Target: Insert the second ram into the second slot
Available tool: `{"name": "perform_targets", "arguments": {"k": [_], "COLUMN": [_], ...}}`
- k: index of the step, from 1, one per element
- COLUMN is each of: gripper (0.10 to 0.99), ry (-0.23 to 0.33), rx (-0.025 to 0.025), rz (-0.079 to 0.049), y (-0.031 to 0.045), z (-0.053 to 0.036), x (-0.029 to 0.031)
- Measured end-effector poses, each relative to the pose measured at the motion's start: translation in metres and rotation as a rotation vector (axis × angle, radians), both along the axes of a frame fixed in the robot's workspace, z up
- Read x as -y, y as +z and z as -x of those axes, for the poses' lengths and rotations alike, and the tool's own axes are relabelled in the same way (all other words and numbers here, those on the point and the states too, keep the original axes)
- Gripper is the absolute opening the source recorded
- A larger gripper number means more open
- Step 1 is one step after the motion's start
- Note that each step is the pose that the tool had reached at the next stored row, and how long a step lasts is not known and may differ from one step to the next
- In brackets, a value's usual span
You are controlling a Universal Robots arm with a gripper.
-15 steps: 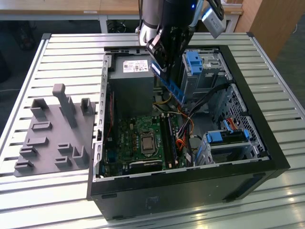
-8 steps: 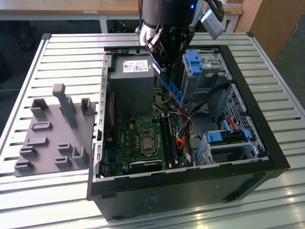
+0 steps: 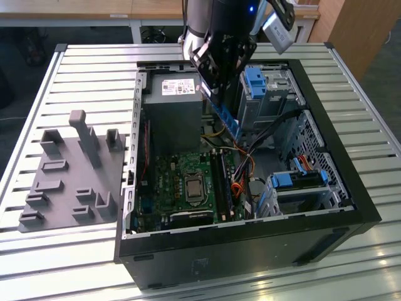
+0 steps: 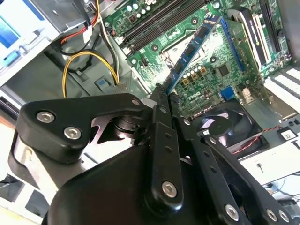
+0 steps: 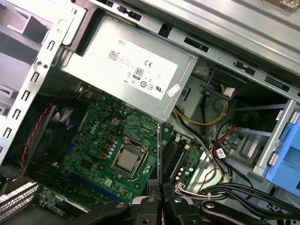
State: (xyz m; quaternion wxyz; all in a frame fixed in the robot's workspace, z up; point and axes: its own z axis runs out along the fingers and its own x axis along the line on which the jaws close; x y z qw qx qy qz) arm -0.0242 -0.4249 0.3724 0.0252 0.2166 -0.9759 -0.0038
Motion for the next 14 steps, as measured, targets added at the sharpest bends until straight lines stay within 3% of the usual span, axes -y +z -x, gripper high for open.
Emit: {"name": "perform_targets", "arguments": {"k": [14], "gripper": [0.137], "ry": [-0.104], "rx": [-0.0001], "rz": [0.003], "y": [0.0000], "z": [0.0000], "x": [0.0000]}}
